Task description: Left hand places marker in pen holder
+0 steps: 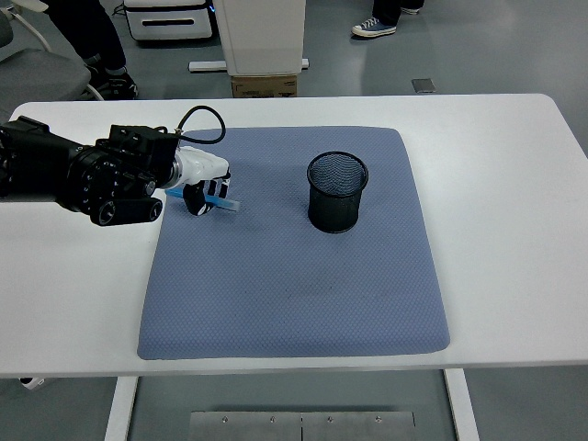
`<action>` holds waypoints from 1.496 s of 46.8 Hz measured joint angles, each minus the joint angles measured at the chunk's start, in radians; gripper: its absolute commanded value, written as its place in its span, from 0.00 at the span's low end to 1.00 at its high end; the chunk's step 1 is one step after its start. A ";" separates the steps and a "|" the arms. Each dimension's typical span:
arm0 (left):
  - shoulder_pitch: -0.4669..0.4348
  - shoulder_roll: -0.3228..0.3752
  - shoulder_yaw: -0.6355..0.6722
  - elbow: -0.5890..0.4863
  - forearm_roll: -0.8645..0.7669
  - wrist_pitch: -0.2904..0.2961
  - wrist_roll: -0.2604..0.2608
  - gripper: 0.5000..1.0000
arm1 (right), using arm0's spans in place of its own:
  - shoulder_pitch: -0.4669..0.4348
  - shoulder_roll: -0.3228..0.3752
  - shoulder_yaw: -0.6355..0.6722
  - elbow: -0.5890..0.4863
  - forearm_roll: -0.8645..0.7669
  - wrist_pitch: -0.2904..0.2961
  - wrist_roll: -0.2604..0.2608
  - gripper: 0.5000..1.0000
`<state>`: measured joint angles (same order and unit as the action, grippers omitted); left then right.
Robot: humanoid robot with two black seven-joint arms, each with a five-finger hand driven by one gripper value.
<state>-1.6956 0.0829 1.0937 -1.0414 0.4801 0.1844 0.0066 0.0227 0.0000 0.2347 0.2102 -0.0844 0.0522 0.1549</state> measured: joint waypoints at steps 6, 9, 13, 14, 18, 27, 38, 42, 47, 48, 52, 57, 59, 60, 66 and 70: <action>-0.019 0.000 -0.002 0.000 0.000 -0.011 -0.001 0.00 | 0.000 0.000 0.000 0.000 0.000 0.000 0.000 1.00; -0.027 0.000 -0.002 0.001 0.000 -0.012 -0.001 0.00 | 0.000 0.000 0.000 0.000 0.000 0.000 0.000 1.00; -0.039 0.001 -0.004 0.001 0.000 -0.013 -0.001 0.00 | 0.000 0.000 0.000 0.000 0.000 0.000 0.000 1.00; -0.043 0.001 -0.005 0.001 0.000 -0.015 -0.001 0.00 | 0.000 0.000 0.000 0.000 0.000 0.000 0.000 1.00; -0.057 0.003 -0.011 0.002 -0.001 -0.031 -0.001 0.00 | 0.000 0.000 0.000 0.000 0.000 0.000 0.000 1.00; -0.091 0.008 -0.026 0.009 -0.001 -0.049 -0.001 0.00 | 0.000 0.000 0.000 0.000 0.000 0.000 0.000 1.00; -0.138 0.006 -0.056 0.013 -0.003 -0.080 -0.001 0.00 | 0.000 0.000 0.000 0.000 0.000 0.000 0.000 1.00; -0.143 0.002 -0.071 0.013 -0.003 -0.090 0.000 0.00 | 0.000 0.000 0.000 0.000 0.000 0.000 0.000 1.00; -0.163 -0.005 -0.098 0.014 -0.003 -0.102 0.002 0.00 | 0.000 0.000 0.000 0.000 0.000 0.000 0.000 1.00; -0.166 -0.007 -0.103 0.014 -0.003 -0.107 0.003 0.00 | 0.000 0.000 0.000 0.000 0.000 0.000 0.000 1.00; -0.178 -0.017 -0.124 0.026 -0.003 -0.123 0.004 0.00 | 0.000 0.000 0.000 0.000 0.000 0.000 0.000 1.00; -0.186 -0.028 -0.143 0.034 -0.003 -0.131 0.004 0.00 | 0.000 0.000 0.000 0.000 0.000 0.000 0.000 1.00; -0.186 -0.030 -0.155 0.037 -0.002 -0.139 0.004 0.00 | 0.000 0.000 0.000 0.000 0.000 0.000 0.000 1.00; -0.186 -0.030 -0.161 0.038 -0.002 -0.143 0.004 0.00 | 0.000 0.000 0.000 0.000 0.000 0.000 0.000 1.00; -0.187 -0.042 -0.201 0.054 -0.002 -0.165 0.004 0.00 | 0.000 0.000 0.000 0.000 0.000 0.000 0.000 1.00; -0.190 -0.047 -0.231 0.066 -0.002 -0.177 0.004 0.00 | 0.000 0.000 0.000 0.000 0.000 0.000 0.000 1.00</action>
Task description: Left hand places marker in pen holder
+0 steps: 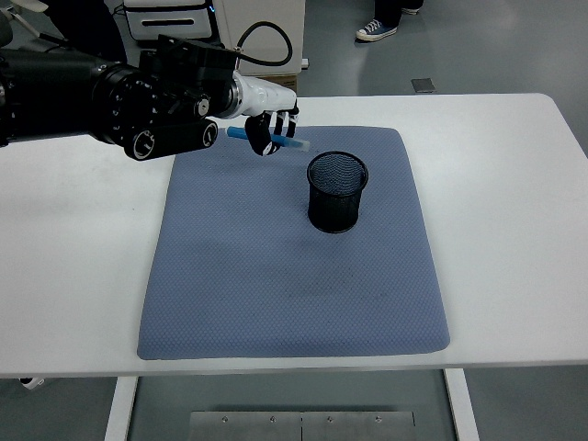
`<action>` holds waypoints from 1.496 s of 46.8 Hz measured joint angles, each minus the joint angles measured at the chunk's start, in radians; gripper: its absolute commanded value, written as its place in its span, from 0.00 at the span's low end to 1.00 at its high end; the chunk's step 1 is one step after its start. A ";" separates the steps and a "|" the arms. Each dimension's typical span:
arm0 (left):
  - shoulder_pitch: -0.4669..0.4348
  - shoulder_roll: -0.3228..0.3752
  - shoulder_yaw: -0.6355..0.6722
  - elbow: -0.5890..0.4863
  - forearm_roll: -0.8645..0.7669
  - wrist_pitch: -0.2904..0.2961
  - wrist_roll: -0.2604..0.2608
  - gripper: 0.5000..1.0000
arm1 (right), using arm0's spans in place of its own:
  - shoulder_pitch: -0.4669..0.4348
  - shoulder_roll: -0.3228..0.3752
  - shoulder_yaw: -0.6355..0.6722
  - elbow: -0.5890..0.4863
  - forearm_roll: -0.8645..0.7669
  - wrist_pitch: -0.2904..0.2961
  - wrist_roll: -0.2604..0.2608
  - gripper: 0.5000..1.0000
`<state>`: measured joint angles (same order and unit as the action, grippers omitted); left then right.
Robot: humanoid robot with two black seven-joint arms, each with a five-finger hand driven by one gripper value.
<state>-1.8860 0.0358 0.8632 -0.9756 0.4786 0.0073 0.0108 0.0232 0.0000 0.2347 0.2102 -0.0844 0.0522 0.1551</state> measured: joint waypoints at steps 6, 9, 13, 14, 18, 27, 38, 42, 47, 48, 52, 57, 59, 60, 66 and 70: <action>-0.002 -0.015 -0.046 0.007 0.001 -0.018 0.000 0.00 | -0.001 0.000 0.000 0.000 0.000 0.000 0.000 1.00; -0.002 -0.020 -0.059 0.008 0.001 -0.022 0.000 0.00 | -0.001 0.000 0.000 0.000 0.000 0.000 0.000 1.00; -0.002 -0.028 -0.083 0.013 0.002 -0.032 0.000 0.00 | 0.000 0.000 0.000 0.000 0.000 0.000 0.000 1.00; -0.003 -0.030 -0.092 0.014 0.002 -0.035 0.000 0.00 | 0.000 0.000 0.000 0.000 0.000 0.000 0.000 1.00; -0.003 -0.036 -0.122 0.016 0.002 -0.045 0.000 0.00 | 0.000 0.000 0.000 0.000 0.000 0.000 0.000 1.00; -0.002 -0.036 -0.175 0.034 0.003 -0.061 0.000 0.00 | 0.000 0.000 0.000 0.000 0.000 0.000 0.000 1.00; 0.018 -0.036 -0.244 0.040 0.003 -0.064 0.001 0.00 | 0.000 0.000 0.000 0.000 0.000 0.000 0.000 1.00; 0.035 -0.036 -0.271 0.040 0.000 -0.064 0.001 0.00 | 0.000 0.000 0.000 0.000 0.000 0.000 0.000 1.00; 0.054 -0.036 -0.297 0.040 -0.004 -0.063 0.001 0.00 | 0.000 0.000 0.000 0.000 0.000 0.000 0.000 1.00; 0.058 -0.036 -0.299 0.040 -0.008 -0.063 0.001 0.00 | 0.000 0.000 0.000 0.000 0.000 0.000 0.000 1.00; 0.071 -0.036 -0.304 0.040 -0.034 -0.062 0.002 0.00 | 0.000 0.000 0.000 0.000 0.000 0.000 0.000 1.00; 0.079 -0.036 -0.311 0.039 -0.067 -0.062 0.000 0.00 | 0.000 0.000 0.000 0.000 0.000 0.000 0.000 1.00; 0.083 -0.036 -0.315 0.039 -0.075 -0.062 0.000 0.00 | 0.000 0.000 0.000 0.000 0.000 0.000 0.000 1.00; 0.086 -0.036 -0.317 0.039 -0.077 -0.062 0.000 0.00 | 0.000 0.000 0.000 0.000 0.000 0.000 0.000 1.00; 0.104 -0.036 -0.330 0.038 -0.083 -0.061 -0.004 0.00 | 0.000 0.000 0.000 0.000 0.000 0.000 0.000 1.00; 0.118 -0.036 -0.343 0.038 -0.100 -0.061 -0.007 0.00 | 0.000 0.000 0.000 0.000 0.000 0.000 0.000 1.00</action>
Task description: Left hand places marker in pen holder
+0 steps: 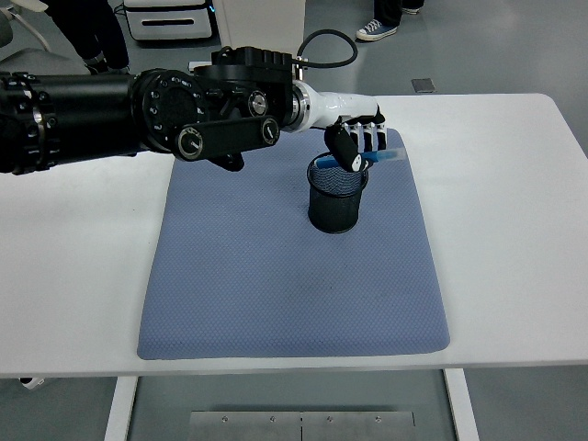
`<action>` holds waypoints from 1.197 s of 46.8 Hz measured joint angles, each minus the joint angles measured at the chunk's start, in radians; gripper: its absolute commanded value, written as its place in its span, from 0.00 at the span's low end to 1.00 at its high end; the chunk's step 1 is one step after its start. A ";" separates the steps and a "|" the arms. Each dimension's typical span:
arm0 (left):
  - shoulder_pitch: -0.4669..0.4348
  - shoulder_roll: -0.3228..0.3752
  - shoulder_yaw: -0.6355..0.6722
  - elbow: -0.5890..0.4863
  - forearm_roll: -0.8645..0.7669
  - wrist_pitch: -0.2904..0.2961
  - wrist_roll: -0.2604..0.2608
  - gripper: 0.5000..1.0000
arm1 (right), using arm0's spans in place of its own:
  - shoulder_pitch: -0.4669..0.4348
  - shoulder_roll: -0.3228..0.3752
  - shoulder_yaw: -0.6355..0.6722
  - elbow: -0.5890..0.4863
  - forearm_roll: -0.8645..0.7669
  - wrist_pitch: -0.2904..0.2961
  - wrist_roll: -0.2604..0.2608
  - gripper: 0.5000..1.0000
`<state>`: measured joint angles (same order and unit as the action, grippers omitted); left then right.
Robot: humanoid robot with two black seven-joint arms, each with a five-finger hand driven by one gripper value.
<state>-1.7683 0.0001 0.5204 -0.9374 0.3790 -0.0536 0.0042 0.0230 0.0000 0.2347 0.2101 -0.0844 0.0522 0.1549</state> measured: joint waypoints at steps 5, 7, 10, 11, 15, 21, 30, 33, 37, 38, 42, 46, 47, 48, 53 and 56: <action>0.007 0.000 -0.002 0.000 -0.019 0.006 -0.004 0.12 | 0.000 0.000 0.000 0.000 0.000 0.000 0.000 1.00; 0.007 0.000 -0.002 0.000 -0.023 0.008 -0.004 0.29 | 0.000 0.000 0.000 0.000 0.000 0.000 0.000 1.00; 0.009 0.000 -0.002 0.001 -0.025 0.011 -0.005 0.44 | 0.000 0.000 0.000 0.000 0.000 0.000 0.000 1.00; 0.011 0.000 -0.003 0.001 -0.025 0.012 -0.005 0.49 | 0.000 0.000 0.000 0.000 0.000 0.000 0.000 1.00; 0.015 0.000 -0.003 0.002 -0.027 0.016 -0.005 0.65 | 0.000 0.000 0.000 0.000 0.000 0.000 0.000 1.00; 0.015 0.000 -0.004 0.002 -0.028 0.016 -0.006 0.74 | 0.000 0.000 0.000 0.000 0.000 0.000 0.000 1.00; 0.016 0.000 -0.018 0.002 -0.037 0.017 -0.007 0.94 | 0.000 0.000 0.000 0.000 0.000 0.000 0.000 1.00; 0.012 0.000 -0.034 0.003 -0.055 0.016 -0.007 1.00 | 0.000 0.000 0.000 0.000 0.000 0.000 0.000 1.00; 0.008 0.000 -0.063 0.021 -0.086 0.016 -0.007 1.00 | 0.000 0.000 0.000 0.000 0.000 0.000 0.000 1.00; 0.008 0.000 -0.071 0.028 -0.093 0.015 -0.007 1.00 | 0.000 0.000 0.000 0.000 0.000 0.000 0.000 1.00; 0.016 0.032 -0.096 0.043 -0.118 0.013 -0.009 1.00 | 0.000 0.000 0.000 0.000 0.000 0.000 0.000 1.00; 0.038 0.077 -0.127 0.051 -0.135 0.012 -0.011 1.00 | 0.000 0.000 0.000 0.000 0.000 0.000 0.000 1.00; 0.050 0.092 -0.139 0.059 -0.137 0.012 -0.012 1.00 | 0.000 0.000 0.000 0.000 0.000 0.000 0.001 1.00; 0.061 0.105 -0.151 0.068 -0.138 0.013 -0.015 1.00 | 0.000 0.000 0.000 0.000 0.000 0.000 0.000 1.00; 0.133 0.175 -0.230 0.143 -0.138 0.010 -0.052 1.00 | 0.000 0.000 0.000 0.000 0.000 0.000 0.001 1.00; 0.177 0.211 -0.281 0.185 -0.138 0.008 -0.082 1.00 | 0.000 0.000 0.000 0.000 0.000 0.000 0.001 1.00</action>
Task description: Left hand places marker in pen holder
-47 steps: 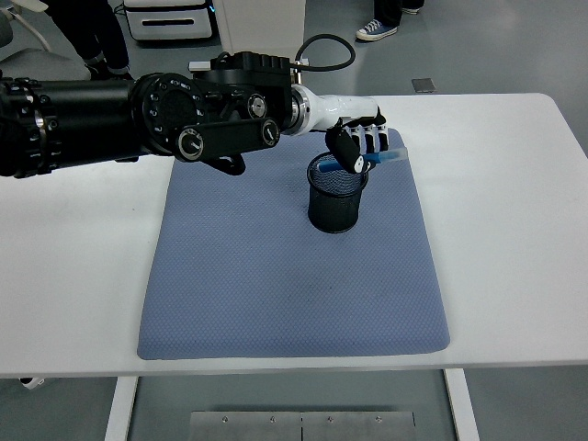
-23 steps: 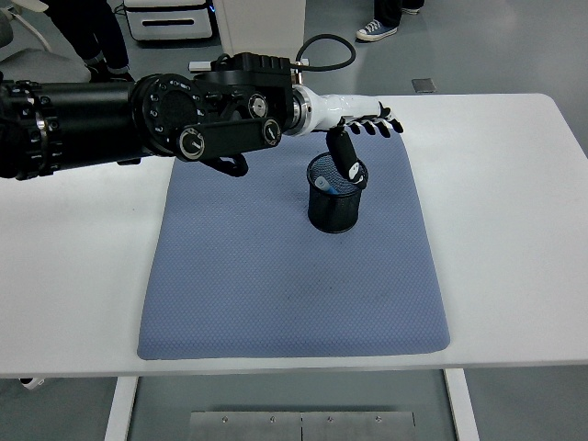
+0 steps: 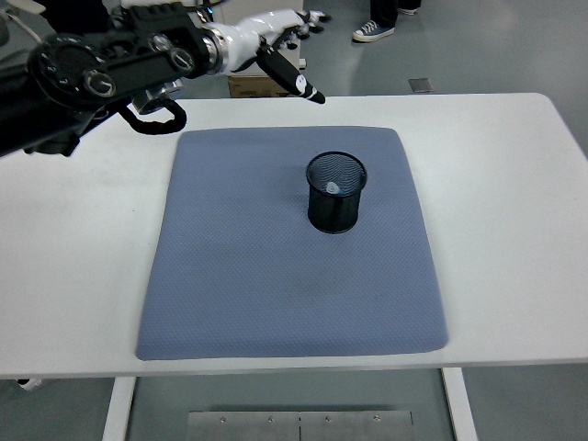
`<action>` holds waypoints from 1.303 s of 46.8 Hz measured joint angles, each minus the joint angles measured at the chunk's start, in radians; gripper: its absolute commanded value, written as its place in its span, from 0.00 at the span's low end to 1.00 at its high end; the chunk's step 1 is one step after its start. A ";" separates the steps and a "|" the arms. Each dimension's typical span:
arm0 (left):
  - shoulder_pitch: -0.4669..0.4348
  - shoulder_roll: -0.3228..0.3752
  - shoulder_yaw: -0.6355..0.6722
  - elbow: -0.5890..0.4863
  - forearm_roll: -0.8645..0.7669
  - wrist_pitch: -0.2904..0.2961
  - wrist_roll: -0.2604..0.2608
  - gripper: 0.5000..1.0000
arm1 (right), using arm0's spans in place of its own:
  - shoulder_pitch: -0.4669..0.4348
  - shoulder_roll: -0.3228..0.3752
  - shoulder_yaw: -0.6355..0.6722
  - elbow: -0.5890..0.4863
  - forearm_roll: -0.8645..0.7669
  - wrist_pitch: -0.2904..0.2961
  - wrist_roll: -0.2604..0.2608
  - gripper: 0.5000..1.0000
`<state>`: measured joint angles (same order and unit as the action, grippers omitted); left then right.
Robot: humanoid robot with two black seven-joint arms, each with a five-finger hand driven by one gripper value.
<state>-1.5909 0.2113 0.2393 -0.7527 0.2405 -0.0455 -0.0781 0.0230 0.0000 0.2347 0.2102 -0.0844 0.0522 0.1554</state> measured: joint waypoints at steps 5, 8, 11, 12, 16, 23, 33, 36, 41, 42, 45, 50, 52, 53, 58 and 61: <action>0.087 0.050 -0.076 0.064 0.000 -0.001 -0.069 1.00 | 0.000 0.000 0.000 0.000 0.000 0.000 0.000 1.00; 0.150 0.064 -0.121 0.098 0.000 0.000 -0.116 1.00 | 0.000 0.000 0.000 0.000 0.000 0.000 0.000 1.00; 0.215 0.067 -0.178 0.149 0.001 0.001 -0.160 1.00 | 0.000 0.000 0.000 0.000 0.000 0.000 0.000 1.00; 0.239 0.065 -0.203 0.185 0.001 0.000 -0.176 1.00 | 0.000 0.000 0.000 0.000 0.000 0.000 0.000 1.00; 0.323 0.058 -0.279 0.256 0.001 -0.001 -0.223 1.00 | 0.001 0.000 0.000 0.000 0.000 0.000 0.000 1.00; 0.425 0.063 -0.438 0.324 0.001 -0.026 -0.283 1.00 | 0.000 0.000 0.000 0.000 0.000 0.000 0.000 1.00; 0.512 0.157 -0.519 0.331 -0.068 -0.188 -0.290 1.00 | 0.000 0.000 0.000 0.000 0.000 0.000 0.000 1.00; 0.546 0.181 -0.529 0.332 -0.139 -0.238 -0.290 1.00 | 0.000 0.000 0.000 0.000 0.000 0.000 -0.001 1.00; 0.581 0.199 -0.535 0.331 -0.218 -0.307 -0.290 1.00 | -0.001 0.000 0.000 0.000 0.000 0.000 -0.001 1.00; 0.585 0.200 -0.535 0.331 -0.225 -0.311 -0.290 1.00 | 0.000 0.000 0.000 0.000 0.000 0.000 -0.001 1.00; 0.607 0.200 -0.537 0.331 -0.239 -0.316 -0.291 1.00 | 0.000 0.000 0.000 0.000 0.000 0.000 -0.001 1.00; 0.636 0.196 -0.544 0.331 -0.254 -0.318 -0.296 1.00 | 0.000 0.000 0.000 0.000 0.000 0.000 -0.001 1.00; 0.641 0.192 -0.552 0.331 -0.256 -0.318 -0.305 1.00 | 0.000 0.000 0.000 0.000 0.000 0.000 -0.001 1.00; 0.642 0.191 -0.555 0.331 -0.256 -0.318 -0.310 1.00 | 0.000 0.000 0.000 0.000 0.000 0.000 -0.001 1.00; 0.647 0.191 -0.571 0.331 -0.257 -0.314 -0.329 1.00 | 0.000 0.000 0.000 0.000 0.000 0.000 -0.001 1.00; 0.647 0.191 -0.581 0.331 -0.256 -0.311 -0.331 1.00 | 0.000 0.000 0.000 0.000 0.000 0.000 -0.001 1.00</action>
<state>-0.9434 0.4023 -0.3412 -0.4219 -0.0158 -0.3567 -0.4092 0.0229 0.0000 0.2347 0.2103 -0.0844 0.0522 0.1549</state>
